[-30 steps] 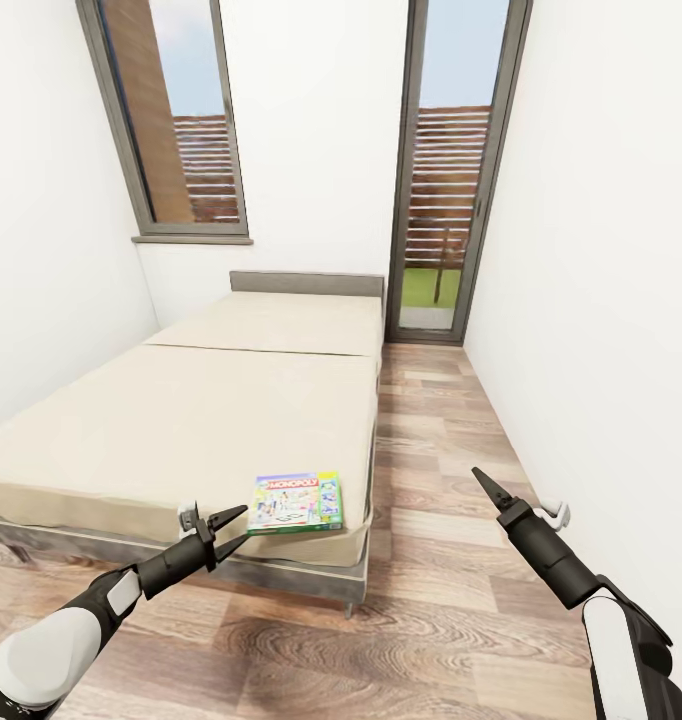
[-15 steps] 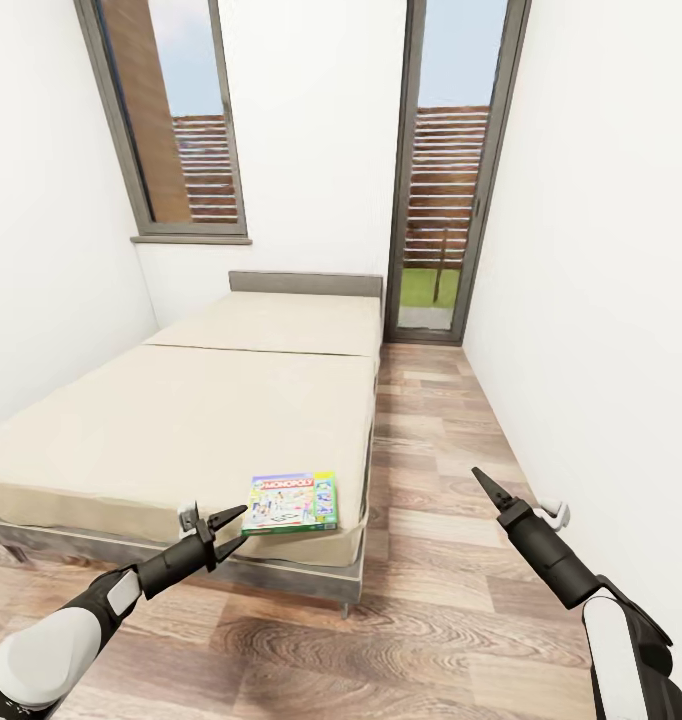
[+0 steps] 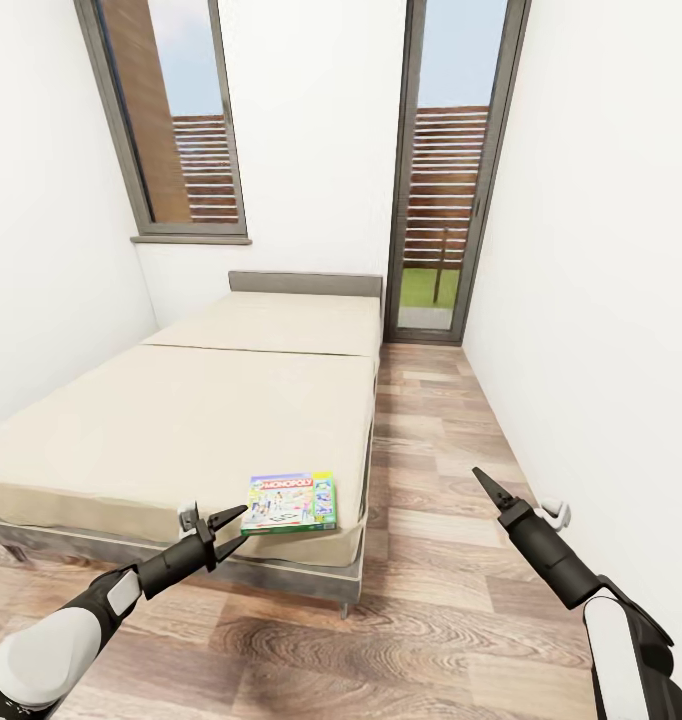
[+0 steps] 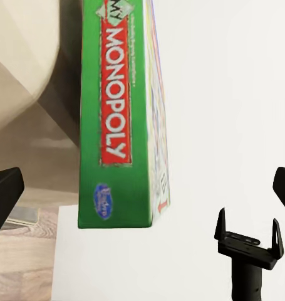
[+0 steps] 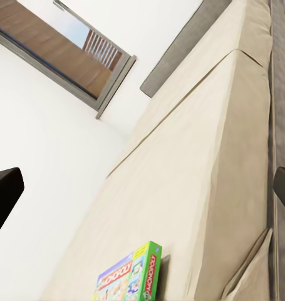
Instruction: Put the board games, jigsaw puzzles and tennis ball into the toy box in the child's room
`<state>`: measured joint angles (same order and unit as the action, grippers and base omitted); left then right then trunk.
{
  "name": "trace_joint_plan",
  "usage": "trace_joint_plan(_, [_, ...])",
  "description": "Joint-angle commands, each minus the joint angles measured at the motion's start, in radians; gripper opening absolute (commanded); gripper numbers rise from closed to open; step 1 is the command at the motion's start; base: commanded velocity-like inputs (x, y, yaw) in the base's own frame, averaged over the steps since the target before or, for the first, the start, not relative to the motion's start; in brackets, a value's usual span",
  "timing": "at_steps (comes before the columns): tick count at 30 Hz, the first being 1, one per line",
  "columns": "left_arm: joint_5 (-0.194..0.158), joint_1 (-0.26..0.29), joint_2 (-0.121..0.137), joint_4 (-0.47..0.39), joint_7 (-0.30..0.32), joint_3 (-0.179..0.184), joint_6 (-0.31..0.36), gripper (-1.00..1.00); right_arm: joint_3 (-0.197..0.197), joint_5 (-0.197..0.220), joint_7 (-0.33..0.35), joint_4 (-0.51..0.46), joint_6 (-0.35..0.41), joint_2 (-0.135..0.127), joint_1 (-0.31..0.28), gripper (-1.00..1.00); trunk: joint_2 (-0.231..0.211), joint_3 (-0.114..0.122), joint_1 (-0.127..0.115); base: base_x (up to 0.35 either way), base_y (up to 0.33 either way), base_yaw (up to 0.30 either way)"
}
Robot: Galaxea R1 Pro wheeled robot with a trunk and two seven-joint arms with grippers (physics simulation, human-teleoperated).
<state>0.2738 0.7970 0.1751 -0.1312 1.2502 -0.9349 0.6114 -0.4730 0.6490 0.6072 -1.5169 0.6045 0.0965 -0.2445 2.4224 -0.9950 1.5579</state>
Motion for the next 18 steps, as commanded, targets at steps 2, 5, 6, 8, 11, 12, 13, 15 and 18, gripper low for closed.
trace_joint_plan(2, [0.010,0.001,0.000,-0.001,0.005,-0.009,0.011,1.00,-0.003,0.005,0.002,0.000,0.008,0.001,-0.001,1.00,0.000,-0.001,0.000,0.000,0.000,0.000])
trace_joint_plan(5, [0.010,0.001,-0.001,-0.001,0.005,-0.009,0.010,1.00,-0.003,0.005,0.002,0.000,0.008,0.000,-0.001,1.00,0.000,-0.001,0.000,0.000,-0.047,0.000])
trace_joint_plan(6, [0.010,0.001,-0.001,-0.001,0.005,-0.009,0.010,1.00,-0.003,0.005,0.002,0.000,0.008,0.000,-0.001,1.00,0.000,-0.001,0.000,0.000,-0.136,0.000])
trace_joint_plan(8, [0.010,0.001,-0.001,-0.001,0.005,-0.009,0.010,1.00,-0.003,0.005,0.002,0.000,0.009,0.000,-0.001,1.00,0.000,-0.001,0.000,0.000,-0.143,0.000])
trace_joint_plan(11, [0.010,0.001,-0.001,-0.001,0.005,-0.008,0.010,1.00,-0.003,0.005,0.002,0.000,0.009,0.000,-0.001,1.00,0.000,-0.001,0.000,0.000,-0.072,0.000])
trace_joint_plan(12, [0.010,0.001,0.000,-0.001,0.005,-0.008,0.010,1.00,-0.003,0.005,0.002,0.000,0.009,0.000,-0.001,1.00,0.000,-0.001,0.000,0.000,-0.036,0.000])
trace_joint_plan(13, [0.010,0.001,0.000,-0.001,0.005,-0.008,0.009,1.00,-0.003,0.005,0.002,0.000,0.009,0.000,-0.001,1.00,0.000,-0.001,0.000,0.000,-0.029,0.000])
trace_joint_plan(15, [0.010,0.001,0.000,-0.001,0.005,-0.008,0.009,1.00,-0.003,0.005,0.002,0.000,0.009,0.000,-0.001,1.00,0.000,-0.001,0.000,0.000,-0.021,0.000])
trace_joint_plan(18, [0.010,0.001,0.000,-0.001,0.005,-0.008,0.009,1.00,-0.003,0.005,0.002,0.000,0.008,0.000,-0.001,1.00,0.000,-0.001,0.000,0.000,-0.010,0.000])
